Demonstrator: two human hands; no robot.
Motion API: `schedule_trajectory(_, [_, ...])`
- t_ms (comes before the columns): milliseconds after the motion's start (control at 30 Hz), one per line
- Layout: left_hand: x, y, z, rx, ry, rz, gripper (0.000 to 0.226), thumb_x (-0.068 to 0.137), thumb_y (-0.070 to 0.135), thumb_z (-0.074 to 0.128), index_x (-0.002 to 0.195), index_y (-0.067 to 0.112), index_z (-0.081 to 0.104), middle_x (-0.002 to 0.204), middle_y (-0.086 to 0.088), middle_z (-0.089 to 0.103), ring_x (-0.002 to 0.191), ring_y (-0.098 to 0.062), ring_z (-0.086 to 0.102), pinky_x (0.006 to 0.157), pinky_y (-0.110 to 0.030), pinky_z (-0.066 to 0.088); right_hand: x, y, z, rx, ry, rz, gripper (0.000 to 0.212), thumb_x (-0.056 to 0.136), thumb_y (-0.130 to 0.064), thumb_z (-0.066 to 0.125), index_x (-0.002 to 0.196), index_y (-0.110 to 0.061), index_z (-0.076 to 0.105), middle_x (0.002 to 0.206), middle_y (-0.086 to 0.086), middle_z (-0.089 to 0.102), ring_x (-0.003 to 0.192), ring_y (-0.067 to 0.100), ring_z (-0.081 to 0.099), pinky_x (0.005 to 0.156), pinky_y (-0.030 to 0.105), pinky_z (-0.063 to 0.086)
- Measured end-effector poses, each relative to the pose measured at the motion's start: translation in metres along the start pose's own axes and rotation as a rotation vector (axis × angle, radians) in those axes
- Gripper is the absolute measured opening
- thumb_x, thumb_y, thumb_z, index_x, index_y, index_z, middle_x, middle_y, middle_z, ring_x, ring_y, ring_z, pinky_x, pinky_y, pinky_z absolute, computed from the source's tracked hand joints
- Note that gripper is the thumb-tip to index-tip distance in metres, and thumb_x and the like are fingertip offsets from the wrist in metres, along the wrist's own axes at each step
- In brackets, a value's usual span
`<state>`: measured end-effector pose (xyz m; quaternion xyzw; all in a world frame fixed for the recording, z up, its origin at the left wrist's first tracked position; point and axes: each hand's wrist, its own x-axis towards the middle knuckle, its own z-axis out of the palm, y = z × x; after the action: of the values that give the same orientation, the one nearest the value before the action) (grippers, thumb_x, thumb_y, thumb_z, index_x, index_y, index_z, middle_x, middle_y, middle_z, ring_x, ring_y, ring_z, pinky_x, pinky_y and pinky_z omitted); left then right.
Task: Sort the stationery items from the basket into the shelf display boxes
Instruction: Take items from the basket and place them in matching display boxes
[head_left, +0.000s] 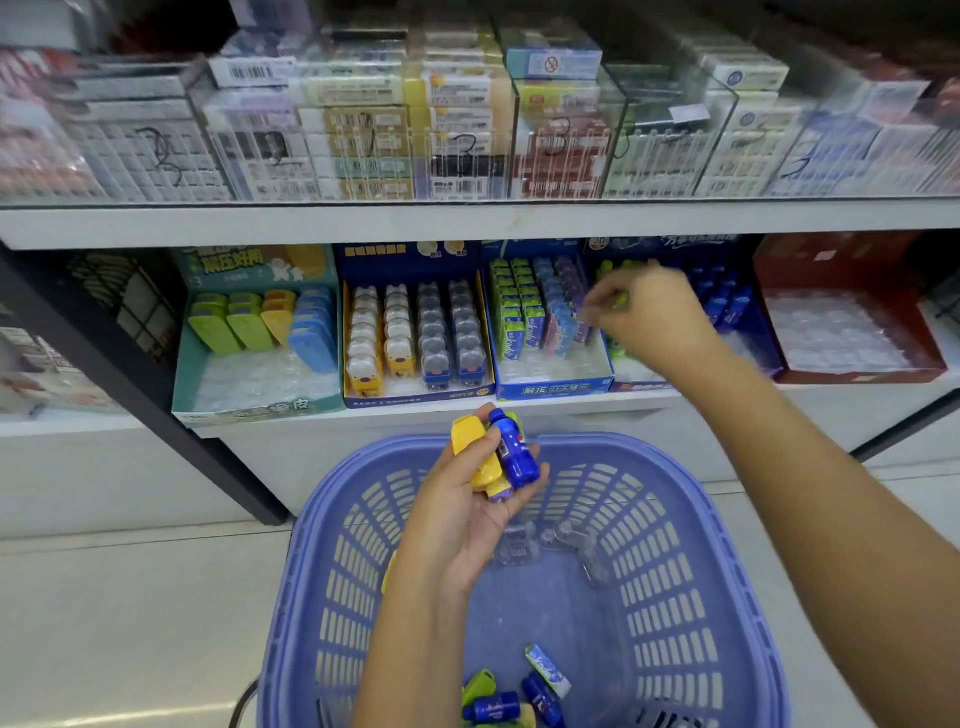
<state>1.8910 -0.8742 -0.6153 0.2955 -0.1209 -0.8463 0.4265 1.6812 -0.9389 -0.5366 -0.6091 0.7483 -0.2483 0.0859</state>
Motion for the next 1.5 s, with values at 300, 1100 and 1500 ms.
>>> schedule_trajectory(300, [-0.014,0.000,0.004,0.106,-0.019,0.112,0.038,0.090,0.010,0.051,0.127,0.015,0.055,0.115,-0.012,0.068,0.105,-0.030,0.066,0.081,-0.042,0.058,-0.105,-0.050,0.038,0.375,-0.357,0.160,0.036,0.079,-0.034,0.074,0.109,-0.019,0.064,0.074,-0.003,0.067,0.070,0.008,0.060,0.067,0.024,0.045])
schedule_trajectory(1100, [0.008,-0.035,0.032,0.008,0.020,-0.048,0.038,0.085,0.010,0.048,0.121,0.007,0.061,0.115,-0.018,0.067,0.097,-0.037,0.067,0.067,-0.044,0.059,0.030,0.127,-0.032,-0.113,0.135,0.080,0.032,0.074,-0.016,0.078,0.101,-0.002,0.068,0.100,0.016,0.069,0.097,0.033,0.059,0.078,0.034,0.045])
schedule_trajectory(1500, [0.010,-0.034,0.035,0.038,-0.017,-0.056,0.038,0.076,0.011,0.058,0.110,-0.007,0.058,0.117,-0.025,0.064,0.110,-0.041,0.062,0.078,-0.047,0.058,0.061,0.120,-0.031,-0.555,-0.144,0.129,0.047,0.072,-0.039,0.078,0.113,-0.020,0.065,0.121,0.012,0.059,0.118,0.034,0.046,0.097,0.033,0.040])
